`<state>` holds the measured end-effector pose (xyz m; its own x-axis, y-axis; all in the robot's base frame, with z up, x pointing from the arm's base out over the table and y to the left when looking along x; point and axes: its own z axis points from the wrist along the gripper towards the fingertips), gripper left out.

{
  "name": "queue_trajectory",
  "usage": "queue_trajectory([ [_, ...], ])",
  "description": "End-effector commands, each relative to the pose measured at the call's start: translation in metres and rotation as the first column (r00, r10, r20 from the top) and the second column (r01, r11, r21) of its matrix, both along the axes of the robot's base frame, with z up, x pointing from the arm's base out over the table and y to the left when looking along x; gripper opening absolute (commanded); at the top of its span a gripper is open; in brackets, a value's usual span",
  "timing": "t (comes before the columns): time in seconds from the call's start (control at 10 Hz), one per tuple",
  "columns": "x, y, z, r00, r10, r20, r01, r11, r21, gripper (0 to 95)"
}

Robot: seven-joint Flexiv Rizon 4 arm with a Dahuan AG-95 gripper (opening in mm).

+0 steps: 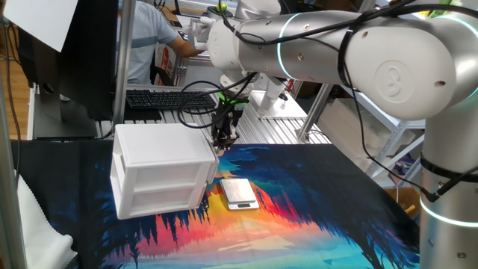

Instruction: Grasp the handle and open the drawer

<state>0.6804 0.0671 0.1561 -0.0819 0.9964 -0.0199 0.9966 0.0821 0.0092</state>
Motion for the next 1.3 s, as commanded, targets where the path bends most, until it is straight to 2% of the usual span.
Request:
queue_trajectory([
  [0.1, 0.0003, -0.0019, 0.0001, 1.000, 0.003, -0.001, -0.003, 1.000, -0.003, 0.0],
  [1.3, 0.0009, -0.0115, 0.0008, 1.000, 0.030, 0.002, -0.030, 1.000, -0.003, 0.0],
])
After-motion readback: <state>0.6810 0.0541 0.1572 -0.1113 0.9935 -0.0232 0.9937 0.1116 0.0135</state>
